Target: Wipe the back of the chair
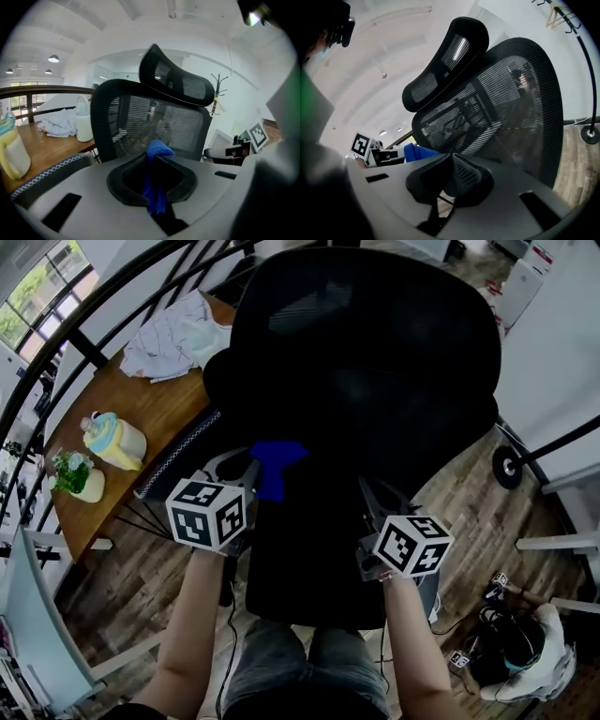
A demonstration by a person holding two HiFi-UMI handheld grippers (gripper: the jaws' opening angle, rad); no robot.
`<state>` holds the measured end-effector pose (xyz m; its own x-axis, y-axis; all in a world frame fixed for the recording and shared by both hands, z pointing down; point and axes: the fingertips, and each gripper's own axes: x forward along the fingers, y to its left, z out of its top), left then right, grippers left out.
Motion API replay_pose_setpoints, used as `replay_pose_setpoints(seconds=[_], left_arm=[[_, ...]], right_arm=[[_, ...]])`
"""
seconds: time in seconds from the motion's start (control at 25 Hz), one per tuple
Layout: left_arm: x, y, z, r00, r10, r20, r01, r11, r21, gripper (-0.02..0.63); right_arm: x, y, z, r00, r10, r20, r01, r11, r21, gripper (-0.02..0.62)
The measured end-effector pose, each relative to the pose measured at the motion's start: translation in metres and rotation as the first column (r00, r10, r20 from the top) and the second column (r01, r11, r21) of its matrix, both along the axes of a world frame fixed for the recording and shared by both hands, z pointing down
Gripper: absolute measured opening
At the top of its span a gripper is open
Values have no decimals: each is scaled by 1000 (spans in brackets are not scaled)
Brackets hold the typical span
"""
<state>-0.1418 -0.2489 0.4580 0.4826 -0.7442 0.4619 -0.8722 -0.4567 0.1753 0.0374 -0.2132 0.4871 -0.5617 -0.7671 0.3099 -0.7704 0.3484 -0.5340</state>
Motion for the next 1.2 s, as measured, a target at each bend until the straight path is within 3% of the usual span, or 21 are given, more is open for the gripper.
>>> replay_pose_setpoints(seconds=[0.16, 0.36, 0.64, 0.8, 0.88, 1.2], left_arm=[[53, 9, 7, 993, 119, -16, -119, 993, -13, 38], [127, 24, 23, 963, 269, -21, -270, 962, -45, 38], [224, 34, 37, 900, 433, -47, -435, 896, -89, 38], [275, 42, 56, 841, 537, -63, -541, 832, -125, 38], [294, 42, 68, 825, 560, -69, -564, 813, -147, 38], [335, 25, 118, 853, 519, -56, -513, 814, -271, 38]], right_arm=[[29, 12, 3, 999, 53, -2, -53, 999, 0, 31], [67, 26, 9, 992, 120, 31, -120, 993, -17, 31], [132, 37, 16, 962, 269, 43, -268, 963, -30, 31], [162, 47, 24, 942, 332, 44, -330, 943, -44, 31], [175, 52, 30, 933, 357, 47, -354, 933, -56, 31], [205, 64, 55, 914, 402, 54, -395, 913, -105, 31]])
